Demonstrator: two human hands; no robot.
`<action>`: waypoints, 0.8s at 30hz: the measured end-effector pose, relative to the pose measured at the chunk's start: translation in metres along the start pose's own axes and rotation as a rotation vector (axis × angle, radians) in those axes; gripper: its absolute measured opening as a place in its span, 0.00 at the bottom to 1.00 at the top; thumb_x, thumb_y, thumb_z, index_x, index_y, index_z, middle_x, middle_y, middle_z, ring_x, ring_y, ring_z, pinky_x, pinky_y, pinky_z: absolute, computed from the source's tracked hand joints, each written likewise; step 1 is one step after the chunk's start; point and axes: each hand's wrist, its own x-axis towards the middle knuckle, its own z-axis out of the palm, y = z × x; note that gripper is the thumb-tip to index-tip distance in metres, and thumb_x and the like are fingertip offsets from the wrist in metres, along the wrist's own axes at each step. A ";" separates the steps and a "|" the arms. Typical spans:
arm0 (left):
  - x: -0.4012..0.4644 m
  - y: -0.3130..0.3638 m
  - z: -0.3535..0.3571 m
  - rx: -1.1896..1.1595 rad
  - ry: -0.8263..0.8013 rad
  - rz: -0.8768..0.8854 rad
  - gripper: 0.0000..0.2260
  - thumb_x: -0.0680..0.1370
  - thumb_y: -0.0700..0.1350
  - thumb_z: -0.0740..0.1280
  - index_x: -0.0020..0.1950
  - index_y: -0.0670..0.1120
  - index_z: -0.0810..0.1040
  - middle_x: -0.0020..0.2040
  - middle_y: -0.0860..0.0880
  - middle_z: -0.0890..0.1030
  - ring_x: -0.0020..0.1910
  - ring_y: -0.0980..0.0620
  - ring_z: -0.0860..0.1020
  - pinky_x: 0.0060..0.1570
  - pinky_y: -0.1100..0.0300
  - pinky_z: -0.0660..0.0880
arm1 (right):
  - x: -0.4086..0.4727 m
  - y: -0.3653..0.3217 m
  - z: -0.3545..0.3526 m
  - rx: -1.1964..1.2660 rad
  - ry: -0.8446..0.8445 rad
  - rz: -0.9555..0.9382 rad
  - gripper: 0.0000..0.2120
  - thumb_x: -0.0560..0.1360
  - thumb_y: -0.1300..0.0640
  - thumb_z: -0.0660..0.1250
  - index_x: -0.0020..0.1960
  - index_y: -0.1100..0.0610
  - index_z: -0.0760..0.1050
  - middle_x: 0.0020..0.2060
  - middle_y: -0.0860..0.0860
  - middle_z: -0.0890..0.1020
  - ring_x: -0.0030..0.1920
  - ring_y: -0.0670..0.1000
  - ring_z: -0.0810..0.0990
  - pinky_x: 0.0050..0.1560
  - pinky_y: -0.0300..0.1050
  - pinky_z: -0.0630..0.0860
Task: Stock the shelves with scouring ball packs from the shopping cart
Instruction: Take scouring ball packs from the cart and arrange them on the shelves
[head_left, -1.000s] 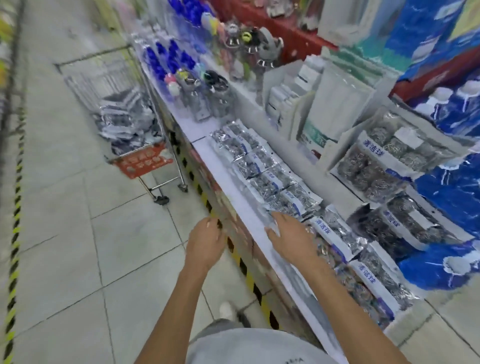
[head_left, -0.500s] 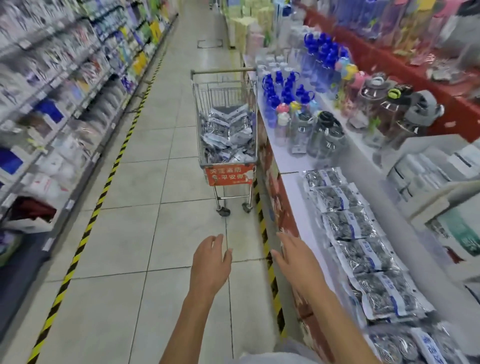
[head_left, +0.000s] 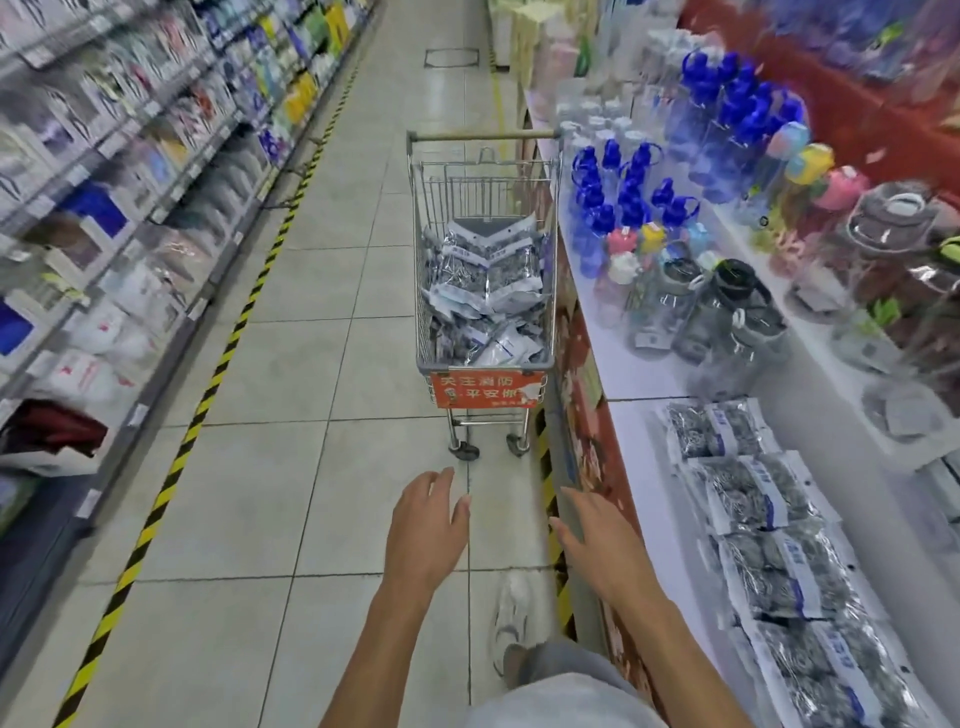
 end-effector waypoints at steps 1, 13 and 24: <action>0.022 0.001 -0.001 0.012 -0.009 -0.002 0.22 0.86 0.53 0.61 0.78 0.46 0.70 0.71 0.46 0.75 0.70 0.46 0.72 0.68 0.53 0.71 | 0.022 0.000 -0.004 0.015 -0.008 -0.005 0.28 0.85 0.40 0.57 0.81 0.52 0.64 0.76 0.49 0.71 0.76 0.50 0.69 0.74 0.47 0.68; 0.234 -0.008 -0.026 0.022 -0.049 -0.147 0.21 0.85 0.52 0.60 0.77 0.46 0.70 0.71 0.46 0.75 0.68 0.45 0.73 0.67 0.50 0.73 | 0.272 -0.033 -0.055 0.006 -0.074 -0.066 0.23 0.84 0.46 0.62 0.77 0.49 0.68 0.67 0.47 0.78 0.66 0.48 0.76 0.63 0.45 0.75; 0.421 -0.063 -0.024 -0.075 -0.260 -0.199 0.21 0.85 0.51 0.60 0.78 0.48 0.69 0.72 0.47 0.74 0.70 0.47 0.72 0.67 0.52 0.72 | 0.463 -0.083 -0.063 0.002 -0.115 0.055 0.26 0.84 0.42 0.61 0.79 0.51 0.67 0.73 0.50 0.75 0.71 0.52 0.75 0.67 0.50 0.73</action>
